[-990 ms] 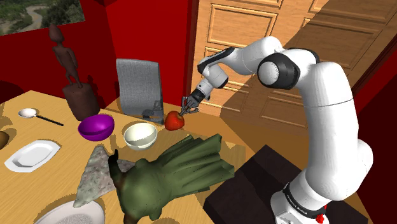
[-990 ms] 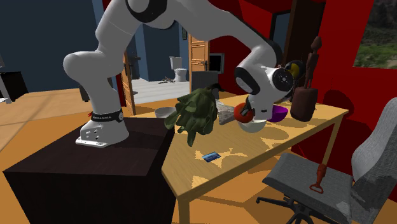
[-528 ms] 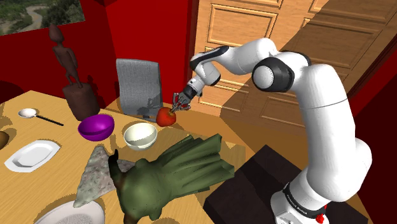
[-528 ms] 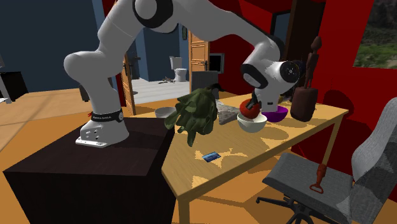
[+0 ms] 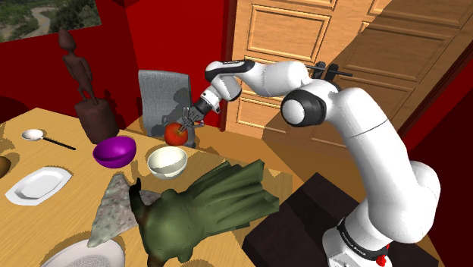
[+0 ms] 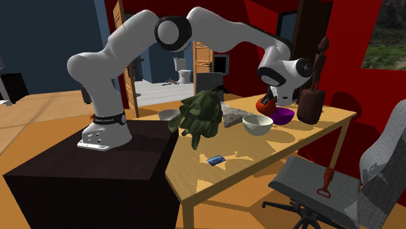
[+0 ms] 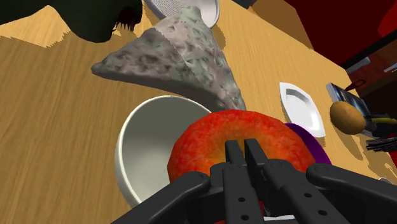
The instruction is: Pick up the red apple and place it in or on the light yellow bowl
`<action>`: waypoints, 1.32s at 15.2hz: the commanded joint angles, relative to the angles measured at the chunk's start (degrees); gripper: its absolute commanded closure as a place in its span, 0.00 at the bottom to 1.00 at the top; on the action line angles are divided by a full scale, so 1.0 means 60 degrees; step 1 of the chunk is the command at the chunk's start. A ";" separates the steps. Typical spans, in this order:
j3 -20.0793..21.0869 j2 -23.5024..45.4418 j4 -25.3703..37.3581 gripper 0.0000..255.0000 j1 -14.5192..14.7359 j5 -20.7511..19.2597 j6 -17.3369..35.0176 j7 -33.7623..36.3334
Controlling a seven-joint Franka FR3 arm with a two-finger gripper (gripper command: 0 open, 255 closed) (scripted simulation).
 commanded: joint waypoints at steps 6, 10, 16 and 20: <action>0.0107 0.1542 0.2305 1.00 0.0244 -0.0113 -0.0132 0.0840; 0.0128 0.1922 0.2505 1.00 0.0244 -0.0097 -0.0023 0.0692; 0.0162 0.2588 0.2973 1.00 0.0241 -0.0088 0.0098 0.0529; 0.0180 0.3009 0.3334 1.00 0.0239 -0.0094 0.0135 0.0482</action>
